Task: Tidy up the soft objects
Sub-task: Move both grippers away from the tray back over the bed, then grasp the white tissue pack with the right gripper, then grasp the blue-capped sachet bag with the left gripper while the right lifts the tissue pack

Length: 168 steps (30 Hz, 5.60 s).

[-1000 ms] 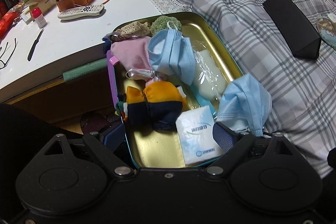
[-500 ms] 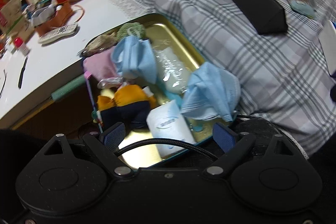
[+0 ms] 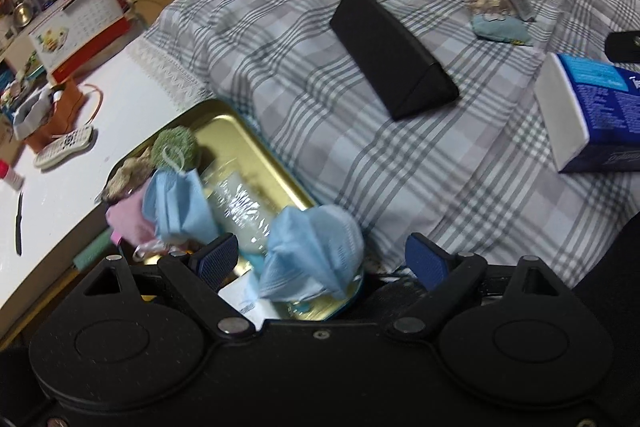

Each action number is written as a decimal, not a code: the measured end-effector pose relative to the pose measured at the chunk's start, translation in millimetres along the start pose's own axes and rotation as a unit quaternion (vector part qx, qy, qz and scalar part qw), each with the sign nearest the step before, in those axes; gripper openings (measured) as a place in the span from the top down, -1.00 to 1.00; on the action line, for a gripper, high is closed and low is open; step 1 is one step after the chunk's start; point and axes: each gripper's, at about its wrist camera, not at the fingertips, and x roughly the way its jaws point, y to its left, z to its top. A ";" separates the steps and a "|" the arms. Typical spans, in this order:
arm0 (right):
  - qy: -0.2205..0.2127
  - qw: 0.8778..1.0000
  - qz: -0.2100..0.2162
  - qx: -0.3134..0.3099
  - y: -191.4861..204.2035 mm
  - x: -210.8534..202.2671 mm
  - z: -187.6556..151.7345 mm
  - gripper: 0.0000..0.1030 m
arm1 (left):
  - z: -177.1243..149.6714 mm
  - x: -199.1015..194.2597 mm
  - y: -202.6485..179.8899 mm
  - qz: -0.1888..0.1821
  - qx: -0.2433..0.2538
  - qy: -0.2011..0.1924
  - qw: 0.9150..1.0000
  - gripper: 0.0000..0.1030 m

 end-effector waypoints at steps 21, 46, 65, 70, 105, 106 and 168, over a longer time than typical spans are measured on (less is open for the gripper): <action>0.001 0.985 -0.106 0.135 -56.1 110.7 90.5 -0.96 | 69.5 17.2 -59.5 -0.075 0.021 0.034 0.996 -0.71; 0.079 0.981 -0.090 0.151 -33.6 227.3 142.8 -0.94 | 105.4 50.6 -45.7 -0.088 -0.021 0.052 0.995 -0.70; 0.057 0.964 -0.084 0.245 -81.5 221.2 140.9 -0.93 | 123.3 63.7 -50.5 -0.101 -0.019 0.055 0.993 -0.70; 0.069 0.978 -0.073 0.183 -49.4 249.7 145.0 -0.98 | 124.0 59.7 -52.1 -0.096 -0.008 0.058 0.994 -0.70; 0.071 0.948 -0.087 0.299 -131.8 201.1 124.8 -0.13 | 214.7 117.5 -141.3 -0.099 0.011 0.050 0.994 -0.69; 0.067 0.952 -0.082 0.287 -126.6 202.1 126.7 -0.27 | 215.7 122.3 -145.7 -0.101 0.016 0.049 0.994 -0.69; 0.104 0.961 -0.073 0.246 -251.1 133.9 60.2 -0.73 | 179.0 73.0 -121.6 -0.194 0.001 0.067 0.979 0.38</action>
